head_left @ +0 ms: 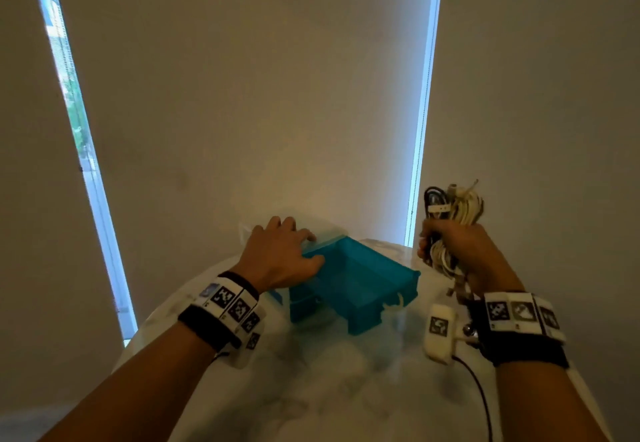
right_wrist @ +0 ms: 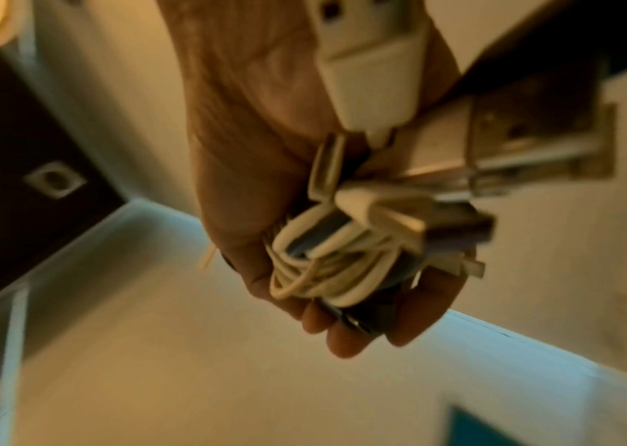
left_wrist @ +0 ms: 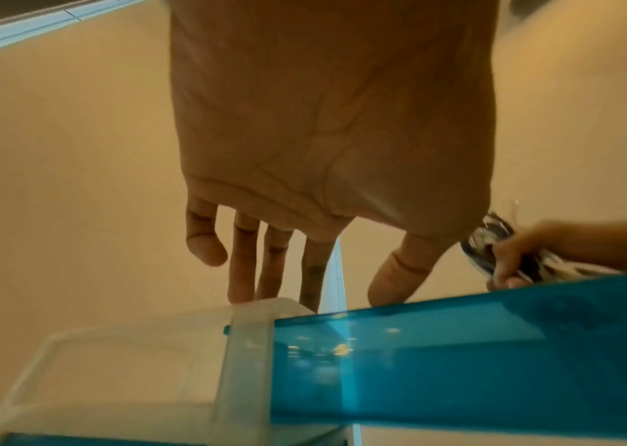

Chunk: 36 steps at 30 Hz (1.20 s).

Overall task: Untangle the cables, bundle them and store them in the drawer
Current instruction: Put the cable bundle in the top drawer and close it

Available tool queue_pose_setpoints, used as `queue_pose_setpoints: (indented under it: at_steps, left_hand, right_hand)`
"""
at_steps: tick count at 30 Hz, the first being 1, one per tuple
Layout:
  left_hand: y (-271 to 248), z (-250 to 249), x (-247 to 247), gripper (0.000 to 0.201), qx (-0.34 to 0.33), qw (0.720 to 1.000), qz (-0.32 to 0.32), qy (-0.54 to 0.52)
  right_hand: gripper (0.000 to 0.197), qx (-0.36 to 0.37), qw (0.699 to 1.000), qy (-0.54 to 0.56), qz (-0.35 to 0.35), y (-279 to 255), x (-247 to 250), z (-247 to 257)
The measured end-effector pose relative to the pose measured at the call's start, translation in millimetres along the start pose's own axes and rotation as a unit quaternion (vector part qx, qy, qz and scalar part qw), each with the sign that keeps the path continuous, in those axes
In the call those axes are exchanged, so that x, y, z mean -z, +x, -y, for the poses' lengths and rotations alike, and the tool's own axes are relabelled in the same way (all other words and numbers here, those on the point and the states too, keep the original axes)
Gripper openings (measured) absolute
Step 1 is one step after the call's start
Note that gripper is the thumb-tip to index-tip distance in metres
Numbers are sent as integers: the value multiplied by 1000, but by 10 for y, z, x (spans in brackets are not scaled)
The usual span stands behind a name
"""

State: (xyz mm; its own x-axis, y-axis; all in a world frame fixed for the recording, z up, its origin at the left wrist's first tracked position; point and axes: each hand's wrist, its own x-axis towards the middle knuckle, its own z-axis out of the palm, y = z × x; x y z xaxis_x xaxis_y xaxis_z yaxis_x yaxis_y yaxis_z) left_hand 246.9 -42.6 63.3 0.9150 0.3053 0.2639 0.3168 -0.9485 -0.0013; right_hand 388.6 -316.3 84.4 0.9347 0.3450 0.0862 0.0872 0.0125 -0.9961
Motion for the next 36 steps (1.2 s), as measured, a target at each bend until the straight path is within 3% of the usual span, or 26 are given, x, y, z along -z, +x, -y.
queue_pose_setpoints:
  at_steps: [3, 5, 8, 11, 15, 17, 20, 22, 25, 28, 31, 36]
  left_hand:
    - [270, -14, 43, 59, 17, 997, -22, -75]
    - [492, 27, -11, 51, 21, 991, 13, -131]
    - [607, 51, -132, 47, 17, 987, 55, -151]
    - [566, 73, -193, 42, -3, 990, 39, -138]
    - [697, 235, -249, 64, -8, 956, 119, -267]
    - [780, 317, -328, 87, -4, 941, 127, -314]
    - [689, 252, -273, 117, 36, 922, 126, -364]
    - [611, 171, -169, 116, 41, 922, 127, -364]
    - [575, 74, -139, 94, 4, 962, 121, -243]
    - [579, 59, -208, 100, -27, 984, 88, -151]
    - [630, 99, -287, 78, -18, 991, 61, -120]
    - [586, 47, -239, 59, -28, 991, 68, -111]
  right_hand:
    - [17, 55, 986, -150, 39, -84, -287, 484]
    - [19, 63, 967, -231, 81, -85, -599, 623]
    - [28, 61, 919, -371, 122, 17, -1021, 511]
    - [31, 48, 863, -486, 131, 108, -1190, 228]
    - [42, 33, 815, -555, 161, 176, -1190, -50]
    - [47, 41, 779, -599, 182, 212, -1243, -38]
    - [62, -3, 733, -632, 252, 262, -1313, 30]
    - [68, -38, 729, -628, 270, 297, -1313, 65]
    - [69, -85, 757, -580, 288, 349, -1236, 112]
    - [82, -119, 778, -542, 294, 340, -1134, 184]
    - [109, -78, 774, -568, 268, 248, -1109, 217]
    - [100, -2, 757, -626, 189, 250, -1167, 188]
